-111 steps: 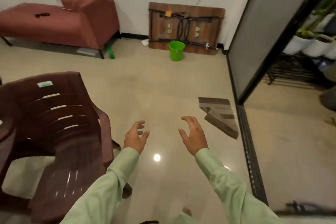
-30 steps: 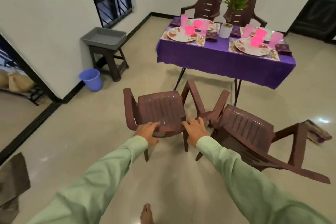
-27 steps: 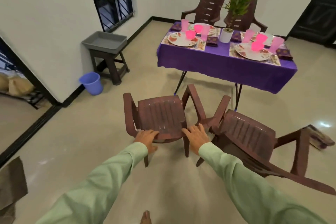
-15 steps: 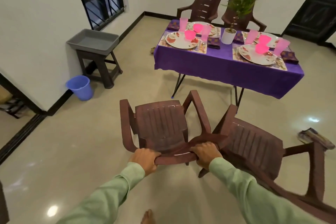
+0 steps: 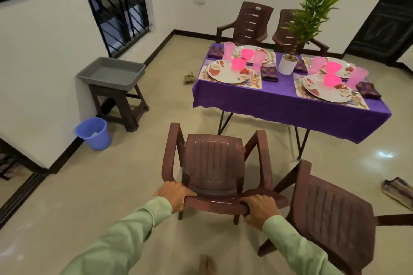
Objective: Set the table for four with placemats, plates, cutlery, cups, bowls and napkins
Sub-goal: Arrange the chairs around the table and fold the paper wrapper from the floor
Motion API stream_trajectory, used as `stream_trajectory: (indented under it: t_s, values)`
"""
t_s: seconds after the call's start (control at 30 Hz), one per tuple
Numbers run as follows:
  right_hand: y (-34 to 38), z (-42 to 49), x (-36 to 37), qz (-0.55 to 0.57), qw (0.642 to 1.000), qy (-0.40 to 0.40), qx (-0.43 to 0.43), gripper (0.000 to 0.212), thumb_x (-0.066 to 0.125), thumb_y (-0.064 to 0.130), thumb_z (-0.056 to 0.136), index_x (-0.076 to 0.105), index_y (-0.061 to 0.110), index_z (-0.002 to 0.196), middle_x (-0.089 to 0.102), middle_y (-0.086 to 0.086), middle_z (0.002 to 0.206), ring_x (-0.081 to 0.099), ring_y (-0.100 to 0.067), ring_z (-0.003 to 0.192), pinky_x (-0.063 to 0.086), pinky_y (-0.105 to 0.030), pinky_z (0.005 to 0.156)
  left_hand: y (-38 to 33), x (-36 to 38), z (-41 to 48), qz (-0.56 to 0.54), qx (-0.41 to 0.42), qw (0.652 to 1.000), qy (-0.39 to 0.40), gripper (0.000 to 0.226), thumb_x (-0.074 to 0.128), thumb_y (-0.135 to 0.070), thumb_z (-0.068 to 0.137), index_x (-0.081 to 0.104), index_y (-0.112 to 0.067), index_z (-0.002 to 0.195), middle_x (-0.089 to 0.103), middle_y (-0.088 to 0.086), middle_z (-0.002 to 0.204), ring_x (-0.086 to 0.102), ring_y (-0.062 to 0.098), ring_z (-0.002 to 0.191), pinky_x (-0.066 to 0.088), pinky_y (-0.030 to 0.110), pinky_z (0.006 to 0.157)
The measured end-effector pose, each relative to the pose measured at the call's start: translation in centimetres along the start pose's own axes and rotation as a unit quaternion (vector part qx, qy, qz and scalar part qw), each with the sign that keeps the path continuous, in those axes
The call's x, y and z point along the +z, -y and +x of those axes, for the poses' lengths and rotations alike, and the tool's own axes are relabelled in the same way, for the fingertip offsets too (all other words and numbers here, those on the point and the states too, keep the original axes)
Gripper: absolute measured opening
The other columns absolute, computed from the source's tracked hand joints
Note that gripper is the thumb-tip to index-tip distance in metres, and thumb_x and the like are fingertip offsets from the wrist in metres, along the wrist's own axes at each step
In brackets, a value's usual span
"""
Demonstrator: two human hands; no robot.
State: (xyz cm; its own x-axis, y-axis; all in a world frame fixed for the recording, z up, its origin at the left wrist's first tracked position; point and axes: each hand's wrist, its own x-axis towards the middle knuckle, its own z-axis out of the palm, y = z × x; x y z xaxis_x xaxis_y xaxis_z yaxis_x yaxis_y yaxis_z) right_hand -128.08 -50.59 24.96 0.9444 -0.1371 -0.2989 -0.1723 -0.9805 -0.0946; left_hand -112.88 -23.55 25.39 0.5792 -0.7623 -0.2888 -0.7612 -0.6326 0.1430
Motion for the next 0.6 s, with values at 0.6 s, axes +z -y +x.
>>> stream_trajectory:
  t_s: [0.6]
  values:
    - [0.1,12.8,-4.5,-0.023,0.997,-0.011,0.071,0.041,0.054,0.032,0.076,0.066,0.029,0.115,0.070,0.006,0.109,0.064,-0.022,0.102,0.046,-0.033,0.088,9.9,-4.8,13.1,0.038,0.015,0.999,0.005,0.047,0.051,-0.033,0.087,0.052,-0.055,0.128,0.065,-0.019,0.124,0.062,0.013,0.112,0.050,0.031,0.095]
